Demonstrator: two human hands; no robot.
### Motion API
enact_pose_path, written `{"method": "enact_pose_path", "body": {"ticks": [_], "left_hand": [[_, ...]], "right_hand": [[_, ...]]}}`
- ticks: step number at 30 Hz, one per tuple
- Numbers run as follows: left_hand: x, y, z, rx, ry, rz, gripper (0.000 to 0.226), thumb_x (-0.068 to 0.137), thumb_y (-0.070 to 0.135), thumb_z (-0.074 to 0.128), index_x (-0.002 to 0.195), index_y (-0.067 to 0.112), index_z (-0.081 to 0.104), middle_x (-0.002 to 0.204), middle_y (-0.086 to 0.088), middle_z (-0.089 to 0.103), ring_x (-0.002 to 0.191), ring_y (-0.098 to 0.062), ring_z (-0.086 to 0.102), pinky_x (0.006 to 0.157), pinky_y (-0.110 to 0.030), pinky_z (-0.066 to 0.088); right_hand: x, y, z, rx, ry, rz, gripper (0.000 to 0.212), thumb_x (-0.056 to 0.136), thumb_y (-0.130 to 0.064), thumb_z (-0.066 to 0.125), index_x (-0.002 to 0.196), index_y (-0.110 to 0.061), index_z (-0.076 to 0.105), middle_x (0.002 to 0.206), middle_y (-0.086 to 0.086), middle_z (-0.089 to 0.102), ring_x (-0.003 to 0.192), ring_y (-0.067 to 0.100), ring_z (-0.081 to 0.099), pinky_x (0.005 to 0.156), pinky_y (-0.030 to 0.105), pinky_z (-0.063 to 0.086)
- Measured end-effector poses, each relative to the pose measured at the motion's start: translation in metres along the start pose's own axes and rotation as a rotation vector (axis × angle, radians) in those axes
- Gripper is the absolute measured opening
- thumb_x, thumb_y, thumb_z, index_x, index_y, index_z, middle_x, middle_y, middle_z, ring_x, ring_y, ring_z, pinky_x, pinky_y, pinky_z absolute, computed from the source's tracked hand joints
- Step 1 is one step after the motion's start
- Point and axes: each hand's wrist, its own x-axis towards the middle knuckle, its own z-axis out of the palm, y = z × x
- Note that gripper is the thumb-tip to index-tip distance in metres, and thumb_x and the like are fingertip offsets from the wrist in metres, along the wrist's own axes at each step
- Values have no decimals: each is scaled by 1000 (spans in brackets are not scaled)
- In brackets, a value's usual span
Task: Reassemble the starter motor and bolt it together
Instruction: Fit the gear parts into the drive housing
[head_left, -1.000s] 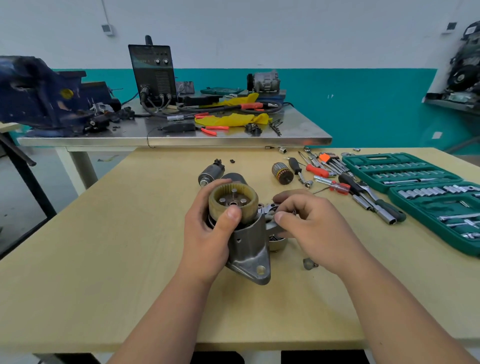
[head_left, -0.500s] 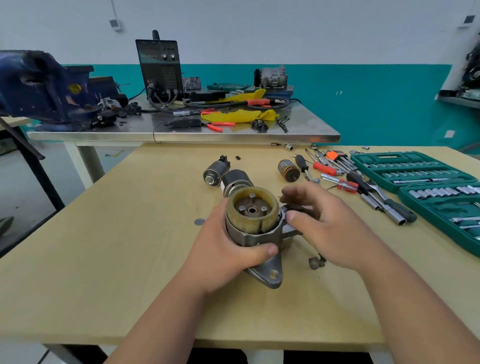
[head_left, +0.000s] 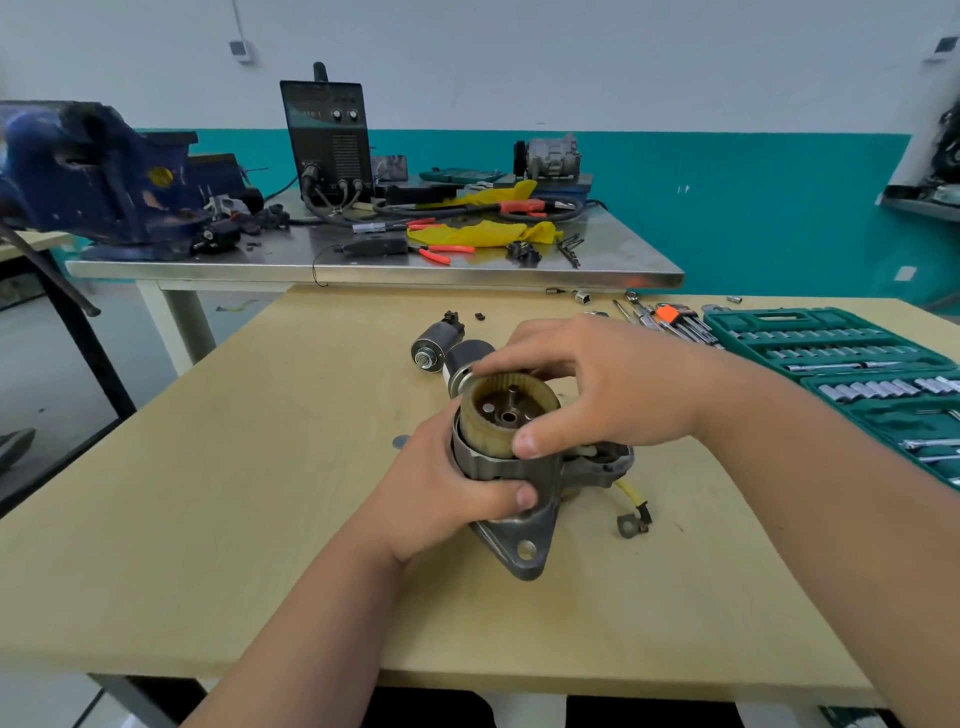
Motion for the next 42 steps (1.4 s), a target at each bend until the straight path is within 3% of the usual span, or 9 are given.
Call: {"method": "enact_pose_path", "body": {"ticks": [14, 20, 22, 24, 28, 31, 34, 38, 42], "left_hand": [[-5, 0, 0, 17, 39, 5, 60, 60, 33, 81, 115, 24, 60, 108, -4, 70, 100, -24, 68, 83, -31, 52], [-7, 0, 0, 18, 52, -7, 67, 58, 32, 81, 119, 17, 59, 111, -3, 70, 105, -21, 67, 87, -29, 51], [-8, -1, 0, 34, 61, -7, 65, 57, 32, 82, 117, 21, 60, 111, 3, 71, 105, -15, 66, 87, -24, 50], [-8, -1, 0, 43, 51, -15, 67, 56, 31, 82, 118, 23, 59, 113, 4, 71, 107, -14, 66, 88, -24, 49], [-8, 0, -1, 72, 38, -17, 69, 57, 32, 81, 121, 24, 57, 117, 1, 69, 112, -18, 64, 92, -27, 50], [-13, 1, 0, 139, 67, 11, 72, 56, 37, 81, 122, 26, 55, 117, 9, 67, 113, -13, 62, 92, -21, 47], [-17, 1, 2, 185, 121, 54, 78, 57, 38, 80, 128, 30, 47, 119, 15, 64, 116, -9, 60, 92, -15, 44], [-23, 1, 8, 169, 232, 79, 81, 54, 39, 80, 126, 29, 45, 114, 20, 66, 107, -3, 64, 86, -11, 45], [-28, 7, 12, 199, 292, 85, 79, 50, 42, 85, 121, 30, 52, 111, 18, 68, 104, -3, 65, 84, -11, 47]], "right_hand": [[-8, 3, 19, 48, 83, -18, 53, 87, -53, 58, 137, -42, 46, 112, -28, 40, 111, -17, 37, 77, 2, 32], [-16, 14, 28, 212, 214, -22, 26, 92, -47, 49, 116, -47, 56, 120, -36, 44, 118, -14, 41, 95, 11, 35], [-21, 22, 28, 350, 271, 75, 17, 96, -41, 48, 109, -51, 54, 115, -31, 56, 113, -11, 50, 99, 23, 44], [-22, 26, 30, 423, 212, 130, 19, 98, -36, 48, 107, -50, 56, 107, -28, 64, 103, -11, 57, 96, 28, 48], [-20, 30, 29, 407, 126, 211, 14, 95, -48, 48, 102, -56, 57, 102, -29, 63, 96, -12, 58, 79, 18, 44], [-31, 40, 31, 487, 31, 398, 15, 96, -46, 49, 107, -42, 58, 99, -21, 63, 84, 3, 66, 63, 15, 50], [-39, 43, 44, 788, -158, 434, 19, 100, -27, 48, 108, -13, 58, 86, 5, 69, 62, 20, 66, 52, 30, 51], [-35, 41, 55, 856, -89, 422, 15, 99, -16, 43, 98, -9, 55, 69, 7, 66, 52, 20, 58, 50, 30, 37], [-36, 37, 49, 863, -159, 403, 15, 96, -10, 43, 99, -7, 57, 71, 8, 67, 55, 20, 60, 47, 28, 43]]}}
